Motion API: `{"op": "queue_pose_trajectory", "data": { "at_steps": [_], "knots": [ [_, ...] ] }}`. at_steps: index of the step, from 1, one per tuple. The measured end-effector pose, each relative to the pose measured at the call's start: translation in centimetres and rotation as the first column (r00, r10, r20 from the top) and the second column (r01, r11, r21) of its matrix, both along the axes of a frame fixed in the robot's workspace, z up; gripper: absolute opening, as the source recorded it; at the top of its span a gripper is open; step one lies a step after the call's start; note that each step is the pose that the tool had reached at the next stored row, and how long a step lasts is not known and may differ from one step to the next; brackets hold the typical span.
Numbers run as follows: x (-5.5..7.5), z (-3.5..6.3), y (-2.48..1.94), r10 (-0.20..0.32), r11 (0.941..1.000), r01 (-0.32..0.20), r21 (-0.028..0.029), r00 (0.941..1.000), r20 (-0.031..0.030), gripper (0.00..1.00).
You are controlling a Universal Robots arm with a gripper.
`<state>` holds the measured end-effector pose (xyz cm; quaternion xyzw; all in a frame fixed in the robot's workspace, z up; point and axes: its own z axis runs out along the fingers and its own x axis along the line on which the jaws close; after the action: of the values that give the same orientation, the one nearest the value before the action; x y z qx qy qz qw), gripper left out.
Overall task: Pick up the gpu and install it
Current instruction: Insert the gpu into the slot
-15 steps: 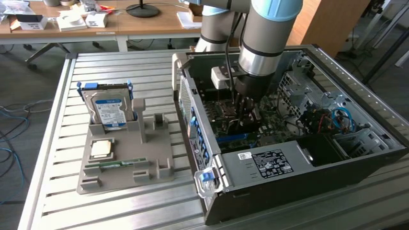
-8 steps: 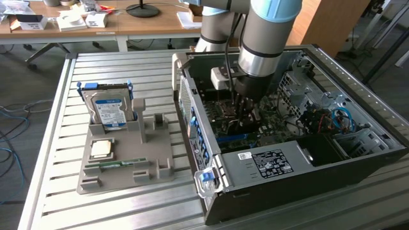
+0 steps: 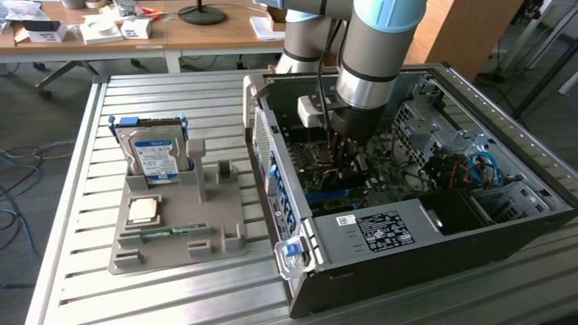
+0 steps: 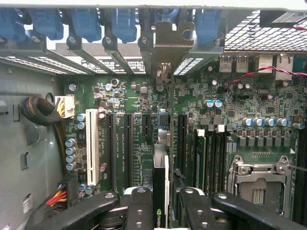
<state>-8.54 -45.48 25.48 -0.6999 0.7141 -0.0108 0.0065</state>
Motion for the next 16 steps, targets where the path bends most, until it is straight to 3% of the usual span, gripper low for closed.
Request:
{"op": "queue_pose_trajectory", "data": {
  "at_steps": [16],
  "knots": [
    [0.0,-0.12,0.0,0.0,1.0,0.0,0.0003,1.0,0.0,0.26]
  ]
}}
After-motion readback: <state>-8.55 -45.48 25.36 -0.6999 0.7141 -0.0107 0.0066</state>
